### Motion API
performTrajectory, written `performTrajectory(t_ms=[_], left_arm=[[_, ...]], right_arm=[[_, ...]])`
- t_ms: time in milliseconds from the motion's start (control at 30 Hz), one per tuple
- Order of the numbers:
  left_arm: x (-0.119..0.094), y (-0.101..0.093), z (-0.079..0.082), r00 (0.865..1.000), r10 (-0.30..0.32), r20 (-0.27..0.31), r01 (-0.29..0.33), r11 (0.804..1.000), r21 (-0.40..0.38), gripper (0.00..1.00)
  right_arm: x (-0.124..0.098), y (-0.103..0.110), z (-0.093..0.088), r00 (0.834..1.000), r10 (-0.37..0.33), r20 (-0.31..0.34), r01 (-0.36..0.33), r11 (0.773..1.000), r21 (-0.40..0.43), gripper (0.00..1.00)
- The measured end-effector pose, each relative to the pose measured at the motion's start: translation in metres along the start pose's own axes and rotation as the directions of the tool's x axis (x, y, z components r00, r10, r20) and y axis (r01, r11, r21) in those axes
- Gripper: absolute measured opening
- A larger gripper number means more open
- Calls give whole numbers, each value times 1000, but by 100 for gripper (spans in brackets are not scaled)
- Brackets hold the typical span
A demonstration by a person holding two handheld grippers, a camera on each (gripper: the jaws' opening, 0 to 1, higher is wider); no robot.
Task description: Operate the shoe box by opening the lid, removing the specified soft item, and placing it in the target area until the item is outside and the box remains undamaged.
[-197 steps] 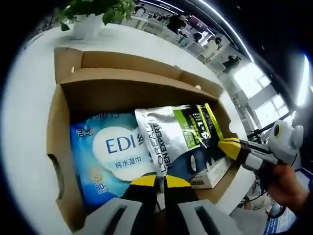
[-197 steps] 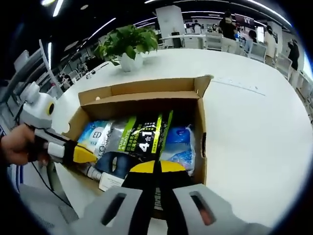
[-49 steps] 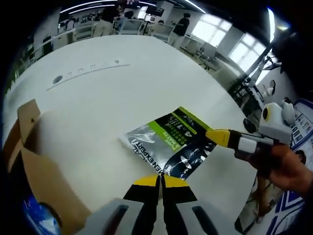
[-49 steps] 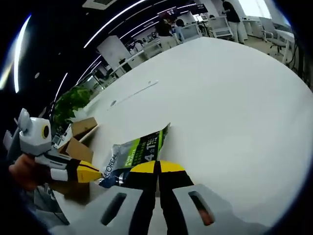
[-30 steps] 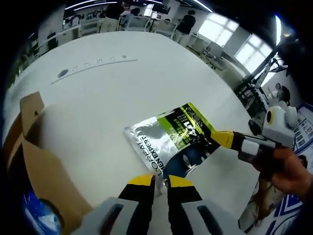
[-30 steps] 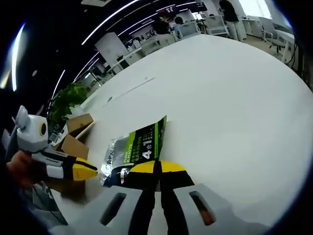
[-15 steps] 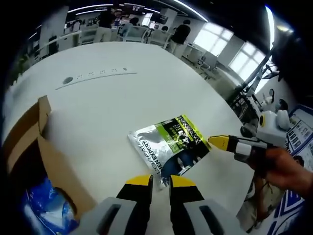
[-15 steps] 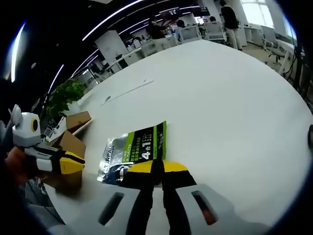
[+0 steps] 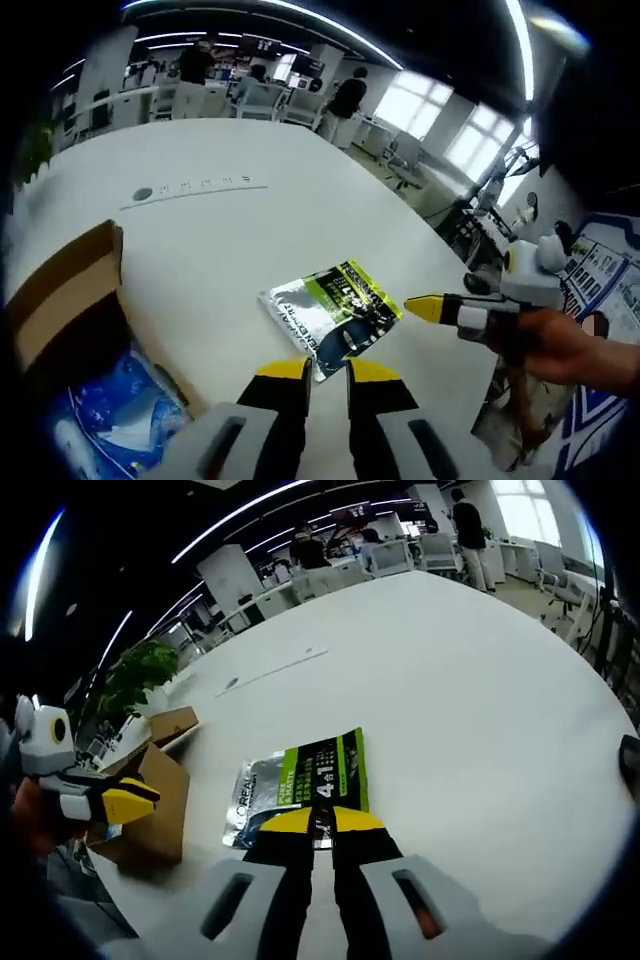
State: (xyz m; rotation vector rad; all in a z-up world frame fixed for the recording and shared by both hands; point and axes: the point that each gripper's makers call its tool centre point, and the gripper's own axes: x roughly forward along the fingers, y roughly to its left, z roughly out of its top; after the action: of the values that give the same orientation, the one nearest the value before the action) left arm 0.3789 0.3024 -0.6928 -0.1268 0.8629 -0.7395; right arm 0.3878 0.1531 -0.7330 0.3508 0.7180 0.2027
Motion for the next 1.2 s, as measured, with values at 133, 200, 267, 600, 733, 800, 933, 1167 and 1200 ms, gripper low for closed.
performTrajectory(t_ms=[133, 200, 267, 600, 733, 800, 933, 1167, 1200], left_arm=[[-9, 7, 0, 1000, -2, 19, 2, 1000, -2, 14], [-19, 8, 1, 999, -5, 34, 5, 1000, 0, 14], [-26, 12, 1, 999, -6, 50, 6, 1000, 8, 14], [-91, 45, -4, 988, 10, 155, -17, 999, 44, 15], [-124, 65, -11, 979, 54, 198, -55, 998, 3, 16], [-142, 76, -18, 973, 79, 218, -76, 997, -19, 17], [-172, 104, -40, 964, 163, 212, -168, 986, 6, 17], [-216, 138, -65, 938, 241, 248, -229, 970, -79, 18], [-223, 144, -69, 932, 259, 253, -243, 966, -93, 18]], right_arm=[[-3, 12, -3, 1000, 4, 2, -4, 1000, -1, 5], [-3, 17, -5, 1000, 9, 2, -9, 1000, -7, 5], [-4, 25, -6, 1000, 16, 1, -16, 1000, -10, 5], [-9, 76, -11, 997, 74, 3, -73, 995, -64, 7], [-11, 100, -11, 994, 106, 13, -105, 991, -80, 7], [-11, 115, -10, 991, 133, 17, -131, 987, -97, 8], [-12, 147, -14, 983, 183, 2, -181, 974, -138, 8], [-10, 189, -26, 970, 240, -43, -244, 948, -204, 8], [-8, 197, -28, 967, 249, -52, -255, 943, -214, 8]])
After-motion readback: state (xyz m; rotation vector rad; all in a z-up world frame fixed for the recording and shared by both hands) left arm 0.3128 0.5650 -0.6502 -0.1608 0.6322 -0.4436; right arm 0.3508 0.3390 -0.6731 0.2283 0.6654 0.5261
